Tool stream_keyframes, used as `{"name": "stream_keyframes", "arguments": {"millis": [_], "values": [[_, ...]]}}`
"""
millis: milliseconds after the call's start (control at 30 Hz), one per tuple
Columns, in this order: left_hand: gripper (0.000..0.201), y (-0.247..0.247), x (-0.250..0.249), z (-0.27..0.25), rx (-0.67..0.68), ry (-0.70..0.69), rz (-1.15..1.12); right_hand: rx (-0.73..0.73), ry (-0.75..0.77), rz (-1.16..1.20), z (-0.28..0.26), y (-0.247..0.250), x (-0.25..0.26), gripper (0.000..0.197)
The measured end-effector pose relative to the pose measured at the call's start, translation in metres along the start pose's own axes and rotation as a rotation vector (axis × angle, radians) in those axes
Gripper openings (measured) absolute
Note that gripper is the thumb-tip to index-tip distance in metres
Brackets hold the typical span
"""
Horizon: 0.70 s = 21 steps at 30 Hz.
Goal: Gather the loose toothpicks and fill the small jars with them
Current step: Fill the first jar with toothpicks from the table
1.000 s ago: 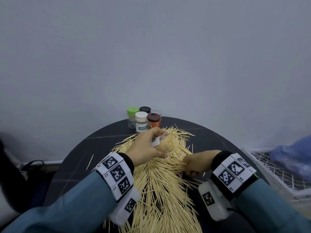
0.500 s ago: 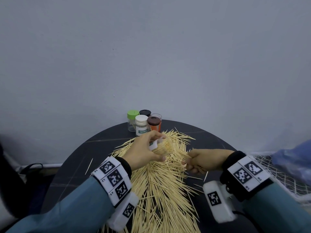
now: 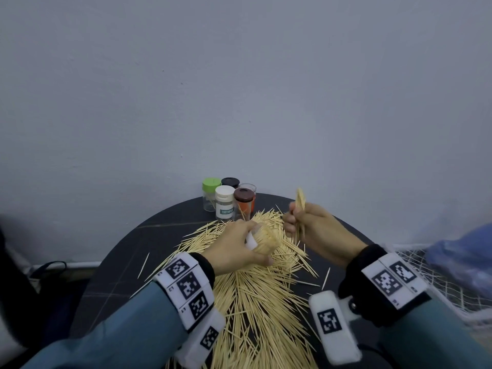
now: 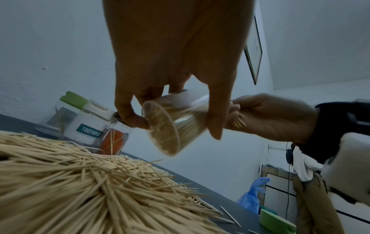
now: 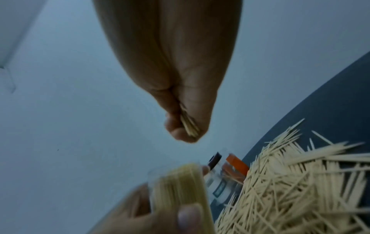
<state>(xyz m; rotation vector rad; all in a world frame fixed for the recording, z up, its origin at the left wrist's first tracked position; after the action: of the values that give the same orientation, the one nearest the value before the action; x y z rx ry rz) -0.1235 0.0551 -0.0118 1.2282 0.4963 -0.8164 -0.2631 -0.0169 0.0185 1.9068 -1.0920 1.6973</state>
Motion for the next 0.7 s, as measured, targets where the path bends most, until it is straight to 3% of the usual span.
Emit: {"name": "stream_keyframes", "arguments": {"millis": [100,200,333,567,700], "values": [[0.06,-0.001,-0.004,-0.001,0.08,-0.007,0.042,-0.065,0.168,0.056,-0.002,-0.012,0.0,0.025],[0.054,-0.002,-0.008,-0.003,0.11,0.002,-0.06,-0.16,0.266,-0.057,-0.003,-0.022,-0.003,0.023],[0.052,-0.005,-0.012,-0.003,0.087,-0.001,-0.177,-0.262,0.247,-0.213,-0.005,-0.03,-0.015,0.025],[0.06,-0.006,-0.012,-0.002,0.073,0.007,-0.282,-0.214,0.12,-0.258,-0.013,-0.042,-0.03,0.031],[0.058,-0.007,-0.014,-0.001,0.045,0.016,-0.309,-0.287,0.199,-0.208,-0.017,-0.035,-0.025,0.039]]}}
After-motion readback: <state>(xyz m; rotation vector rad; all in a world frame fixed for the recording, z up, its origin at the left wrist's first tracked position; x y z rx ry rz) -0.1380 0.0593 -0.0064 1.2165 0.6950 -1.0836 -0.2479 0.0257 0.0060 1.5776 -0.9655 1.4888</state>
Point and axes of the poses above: each hand's wrist, its own z-axis towards the middle knuckle, its own y-axis out of the back of the hand, x = y × z, the point moved 2 cm from there along z, towards the middle knuckle, and after that the axes turned 15 degrees about -y, right-handed, at the moved point
